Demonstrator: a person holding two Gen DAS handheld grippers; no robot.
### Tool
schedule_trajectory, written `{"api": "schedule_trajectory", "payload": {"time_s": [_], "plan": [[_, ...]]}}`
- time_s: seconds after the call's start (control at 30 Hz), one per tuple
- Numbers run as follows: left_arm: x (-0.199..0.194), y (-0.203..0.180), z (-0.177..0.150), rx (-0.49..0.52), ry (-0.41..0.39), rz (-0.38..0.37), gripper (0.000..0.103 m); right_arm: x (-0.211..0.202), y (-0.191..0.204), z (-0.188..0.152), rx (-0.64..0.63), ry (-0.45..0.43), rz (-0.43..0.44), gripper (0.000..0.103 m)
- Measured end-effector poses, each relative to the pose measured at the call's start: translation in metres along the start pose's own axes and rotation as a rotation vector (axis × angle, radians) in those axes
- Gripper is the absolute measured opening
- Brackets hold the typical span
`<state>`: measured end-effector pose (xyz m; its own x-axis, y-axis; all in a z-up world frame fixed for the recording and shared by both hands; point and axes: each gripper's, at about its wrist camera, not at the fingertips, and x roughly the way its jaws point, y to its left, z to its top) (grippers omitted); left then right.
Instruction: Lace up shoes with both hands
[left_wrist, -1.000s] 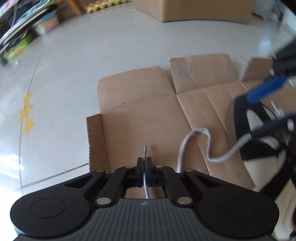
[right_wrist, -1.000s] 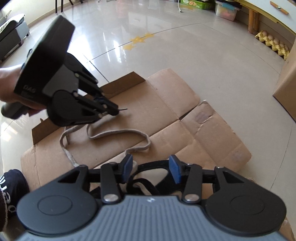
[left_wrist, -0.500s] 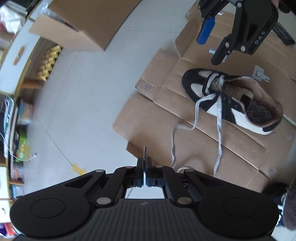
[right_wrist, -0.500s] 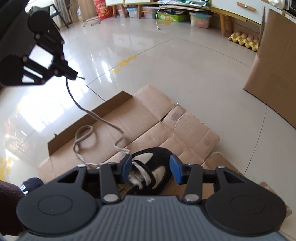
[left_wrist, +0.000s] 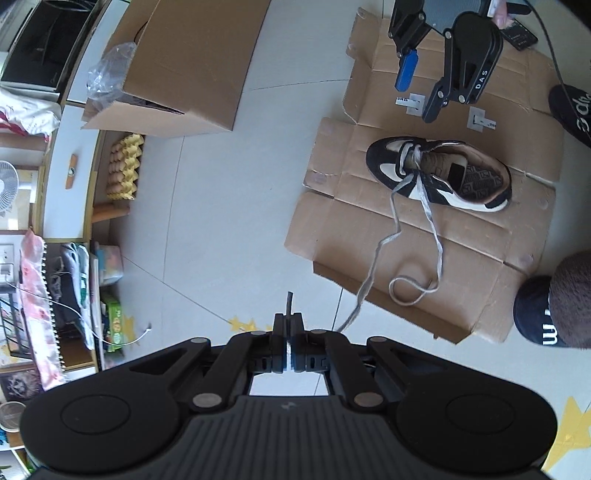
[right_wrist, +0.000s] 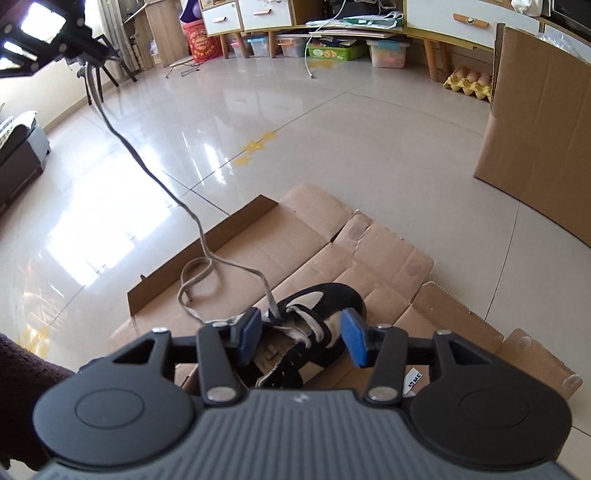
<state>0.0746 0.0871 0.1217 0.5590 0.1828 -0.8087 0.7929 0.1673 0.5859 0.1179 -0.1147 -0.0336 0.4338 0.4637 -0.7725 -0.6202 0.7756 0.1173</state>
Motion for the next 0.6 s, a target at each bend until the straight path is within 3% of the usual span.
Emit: {"api": "schedule_trajectory", "payload": {"time_s": [0.6], "plan": [[-0.033,-0.003,0.009,0.067,0.025,0.016,0.001,-0.01,0.008,-0.001,-0.009,-0.026,0.011,0.053]]}}
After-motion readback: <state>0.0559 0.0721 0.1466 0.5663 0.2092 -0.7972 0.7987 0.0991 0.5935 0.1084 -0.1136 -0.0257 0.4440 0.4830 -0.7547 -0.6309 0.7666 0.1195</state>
